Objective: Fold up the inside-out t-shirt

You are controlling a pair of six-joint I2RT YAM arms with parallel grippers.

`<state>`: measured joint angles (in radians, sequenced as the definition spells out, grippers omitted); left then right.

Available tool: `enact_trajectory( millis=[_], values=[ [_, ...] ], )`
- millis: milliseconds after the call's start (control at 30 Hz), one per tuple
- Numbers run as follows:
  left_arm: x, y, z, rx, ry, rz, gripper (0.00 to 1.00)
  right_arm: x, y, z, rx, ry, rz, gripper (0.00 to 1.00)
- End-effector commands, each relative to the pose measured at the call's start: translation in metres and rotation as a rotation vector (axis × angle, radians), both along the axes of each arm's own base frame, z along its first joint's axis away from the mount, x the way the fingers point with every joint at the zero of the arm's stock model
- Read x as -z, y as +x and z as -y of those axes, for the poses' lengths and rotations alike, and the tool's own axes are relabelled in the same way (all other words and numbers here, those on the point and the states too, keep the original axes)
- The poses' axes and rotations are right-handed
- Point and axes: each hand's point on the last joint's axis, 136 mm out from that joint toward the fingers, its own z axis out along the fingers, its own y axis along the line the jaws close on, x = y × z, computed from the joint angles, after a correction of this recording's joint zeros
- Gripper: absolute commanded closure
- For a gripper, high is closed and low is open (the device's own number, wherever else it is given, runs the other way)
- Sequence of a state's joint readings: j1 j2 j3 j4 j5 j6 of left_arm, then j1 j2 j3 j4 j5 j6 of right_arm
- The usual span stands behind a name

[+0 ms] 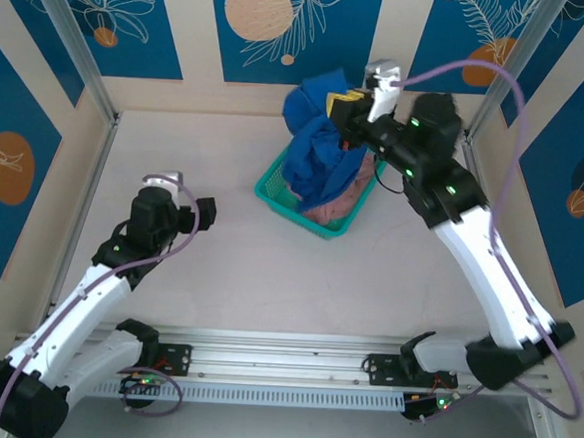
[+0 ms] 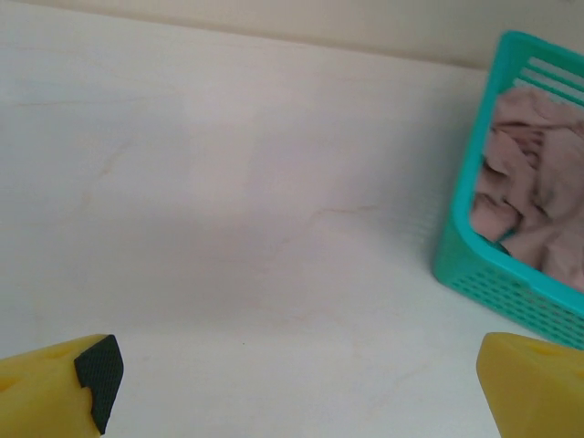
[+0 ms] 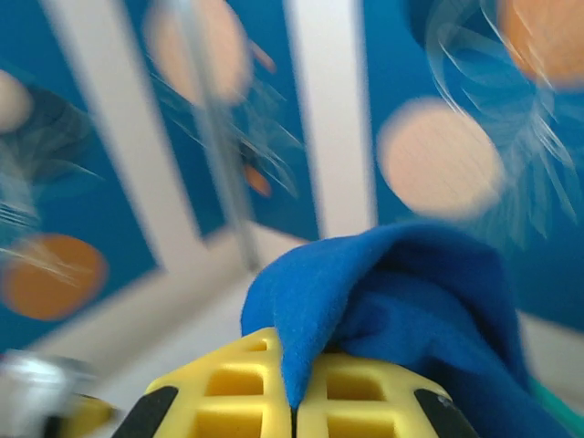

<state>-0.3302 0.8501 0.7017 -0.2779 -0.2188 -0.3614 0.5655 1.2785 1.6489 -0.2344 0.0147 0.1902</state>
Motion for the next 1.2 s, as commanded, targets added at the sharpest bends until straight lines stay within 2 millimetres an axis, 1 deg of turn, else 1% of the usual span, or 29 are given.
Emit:
enact_trajectory(
  millis=[0, 100, 167, 233, 333, 433, 533, 600, 667, 700, 733, 767, 800, 833, 867, 900, 933, 967, 1033, 1067, 1100, 1133, 1167],
  values=[
    [-0.001, -0.004, -0.031, -0.145, -0.023, 0.013, 0.00, -0.012, -0.034, -0.041, -0.212, 0.051, 0.003, 1.00],
    [-0.008, -0.012, -0.048, -0.211, -0.041, 0.029, 0.00, -0.023, -0.057, -0.065, -0.326, 0.064, 0.005, 1.00],
    [-0.013, -0.019, -0.063, -0.275, -0.048, 0.038, 0.00, -0.022, -0.066, -0.083, -0.389, 0.056, -0.014, 1.00],
    [-0.016, -0.028, -0.079, -0.349, -0.058, 0.044, 0.00, -0.016, -0.068, -0.098, -0.424, 0.043, -0.038, 1.00],
    [-0.026, -0.046, -0.101, -0.454, -0.082, 0.068, 0.00, 0.005, -0.060, -0.119, -0.446, 0.023, -0.108, 1.00],
    [-0.047, -0.071, -0.122, -0.556, -0.097, 0.133, 0.00, 0.039, -0.048, -0.144, -0.473, -0.005, -0.206, 1.00],
    [-0.074, -0.098, -0.134, -0.610, -0.113, 0.219, 0.00, 0.081, -0.033, -0.171, -0.485, -0.042, -0.306, 1.00],
    [-0.088, -0.108, -0.131, -0.585, -0.142, 0.274, 0.00, 0.113, -0.020, -0.190, -0.488, -0.069, -0.368, 1.00],
    [-0.096, -0.107, -0.117, -0.492, -0.179, 0.302, 0.00, 0.151, -0.007, -0.209, -0.496, -0.112, -0.455, 1.00],
    [-0.097, -0.103, -0.108, -0.442, -0.195, 0.298, 0.00, 0.169, -0.002, -0.215, -0.496, -0.143, -0.495, 0.92],
    [-0.095, -0.096, -0.095, -0.375, -0.216, 0.278, 0.00, 0.186, 0.003, -0.219, -0.489, -0.189, -0.525, 0.71],
    [-0.090, -0.089, -0.082, -0.305, -0.237, 0.247, 0.00, 0.204, 0.010, -0.216, -0.449, -0.245, -0.550, 0.48],
    [-0.085, -0.082, -0.071, -0.251, -0.256, 0.215, 0.00, 0.216, 0.015, -0.211, -0.408, -0.287, -0.557, 0.33],
    [-0.076, -0.074, -0.056, -0.183, -0.285, 0.175, 0.00, 0.227, 0.022, -0.201, -0.357, -0.332, -0.548, 0.22],
    [-0.066, -0.067, -0.043, -0.122, -0.316, 0.138, 0.00, 0.235, 0.028, -0.187, -0.298, -0.368, -0.535, 0.14],
    [-0.058, -0.061, -0.032, -0.070, -0.340, 0.112, 0.00, 0.240, 0.033, -0.174, -0.249, -0.392, -0.527, 0.11],
    [-0.049, -0.055, -0.020, -0.016, -0.366, 0.084, 0.00, 0.248, 0.039, -0.155, -0.186, -0.421, -0.525, 0.09],
    [-0.038, -0.049, -0.012, 0.016, -0.384, 0.053, 0.00, 0.256, 0.046, -0.135, -0.116, -0.440, -0.538, 0.07],
    [-0.024, -0.041, -0.001, 0.055, -0.394, 0.016, 0.00, 0.269, 0.061, -0.100, -0.016, -0.411, -0.597, 0.07],
    [-0.017, -0.037, 0.001, 0.059, -0.388, -0.005, 0.00, 0.275, 0.072, -0.087, 0.027, -0.378, -0.634, 0.07],
    [-0.013, -0.035, 0.002, 0.061, -0.376, -0.014, 0.00, 0.283, 0.084, -0.079, 0.078, -0.356, -0.671, 0.08],
    [-0.009, -0.033, 0.002, 0.057, -0.364, -0.028, 0.00, 0.289, 0.098, -0.073, 0.136, -0.342, -0.702, 0.09],
    [-0.006, -0.031, 0.002, 0.051, -0.354, -0.036, 0.00, 0.297, 0.109, -0.071, 0.185, -0.353, -0.723, 0.09]
  ],
)
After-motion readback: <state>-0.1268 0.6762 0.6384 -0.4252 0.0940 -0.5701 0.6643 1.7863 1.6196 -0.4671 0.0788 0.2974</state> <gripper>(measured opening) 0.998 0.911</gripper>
